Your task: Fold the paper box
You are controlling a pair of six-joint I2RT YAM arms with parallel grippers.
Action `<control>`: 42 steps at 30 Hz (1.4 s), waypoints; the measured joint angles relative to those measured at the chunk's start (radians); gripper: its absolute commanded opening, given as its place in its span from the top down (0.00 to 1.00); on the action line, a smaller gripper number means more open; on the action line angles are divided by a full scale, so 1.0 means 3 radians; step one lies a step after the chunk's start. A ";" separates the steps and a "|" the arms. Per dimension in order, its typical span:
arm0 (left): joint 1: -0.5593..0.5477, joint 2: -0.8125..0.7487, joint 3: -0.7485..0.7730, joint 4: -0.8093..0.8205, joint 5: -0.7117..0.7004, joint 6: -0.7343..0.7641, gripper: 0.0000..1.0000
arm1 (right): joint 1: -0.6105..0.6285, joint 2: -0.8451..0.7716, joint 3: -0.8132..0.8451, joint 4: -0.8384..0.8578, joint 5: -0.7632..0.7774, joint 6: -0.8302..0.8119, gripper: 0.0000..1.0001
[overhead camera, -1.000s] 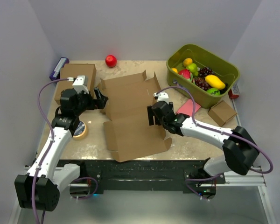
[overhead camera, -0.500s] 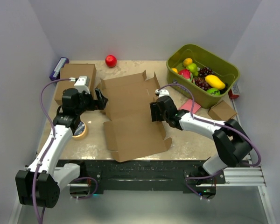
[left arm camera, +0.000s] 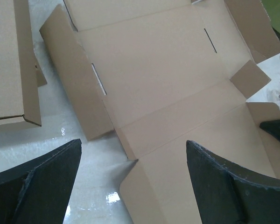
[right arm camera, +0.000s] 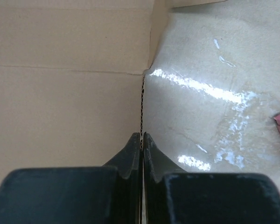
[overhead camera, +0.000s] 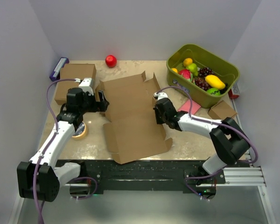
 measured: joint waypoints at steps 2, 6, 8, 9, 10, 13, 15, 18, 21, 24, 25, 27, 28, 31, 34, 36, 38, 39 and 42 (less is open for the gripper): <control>-0.0009 0.0005 0.0003 -0.0009 -0.0022 0.0022 0.02 | 0.0000 -0.0149 -0.0083 -0.0006 0.0010 0.0010 1.00; -0.0011 0.0004 0.0010 -0.0006 -0.0047 0.0024 0.01 | 0.0001 -0.0647 -0.0351 -0.0029 0.0014 0.0031 1.00; -0.0010 0.0004 0.0011 -0.0005 -0.0050 0.0023 0.00 | 0.0003 -0.0916 -0.0469 -0.0039 0.0033 0.0053 1.00; -0.0005 0.0004 0.0013 -0.0003 -0.0047 0.0022 0.00 | 0.0003 -0.1071 -0.0529 -0.0038 0.0051 0.0069 1.00; -0.0004 0.0005 0.0013 -0.0003 -0.0046 0.0022 0.01 | 0.0001 -0.1216 -0.0584 -0.0042 0.0065 0.0081 1.00; 0.0011 0.0018 0.0013 0.0014 -0.0017 0.0017 0.00 | 0.0003 -0.1607 -0.0715 -0.0046 0.0099 0.0106 1.00; 0.0023 0.0056 0.0013 0.0038 0.0024 0.0006 0.01 | 0.0003 -0.1816 -0.0767 -0.0053 0.0140 0.0109 1.00; 0.0053 0.0172 0.0020 0.0069 0.0114 -0.0048 0.01 | 0.0003 -0.1998 -0.0802 -0.0053 0.0175 0.0107 1.00; 0.0084 0.0334 0.0062 0.0102 0.0211 -0.0089 0.00 | 0.0003 -0.2089 -0.0857 -0.0052 0.0183 0.0104 1.00; 0.0089 0.0519 0.0130 0.0153 0.0320 -0.0155 0.00 | 0.0003 -0.2117 -0.0931 -0.0055 0.0184 0.0102 1.00; 0.0089 0.0575 0.0155 0.0161 0.0356 -0.0165 0.00 | 0.0003 -0.2118 -0.0951 -0.0056 0.0184 0.0102 1.00; 0.0089 0.0678 0.0202 0.0195 0.0395 -0.0189 0.01 | 0.0003 -0.2117 -0.0977 -0.0058 0.0179 0.0099 1.00; 0.0089 0.0735 0.0230 0.0207 0.0407 -0.0197 0.00 | 0.0003 -0.2118 -0.0984 -0.0058 0.0178 0.0099 1.00; 0.0085 0.0904 0.0314 0.0228 0.0426 -0.0216 0.00 | 0.0003 -0.2118 -0.0991 -0.0057 0.0172 0.0098 1.00; 0.0053 0.1108 0.0431 0.0207 0.0421 -0.0211 0.01 | 0.0003 -0.2118 -0.0994 -0.0053 0.0149 0.0094 1.00; 0.0005 0.1246 0.0524 0.0179 0.0398 -0.0189 0.03 | 0.0003 -0.2121 -0.1007 -0.0051 0.0141 0.0089 1.00; -0.0088 0.1400 0.0649 0.0095 0.0295 -0.0142 0.08 | 0.0001 -0.2124 -0.1025 -0.0047 0.0131 0.0088 1.00; -0.0144 0.1474 0.0715 0.0062 0.0234 -0.0114 0.10 | 0.0001 -0.2129 -0.1040 -0.0041 0.0117 0.0086 1.00; -0.0281 0.1649 0.0851 -0.0013 0.0064 -0.0031 0.19 | 0.0001 -0.2167 -0.1078 -0.0037 0.0069 0.0086 1.00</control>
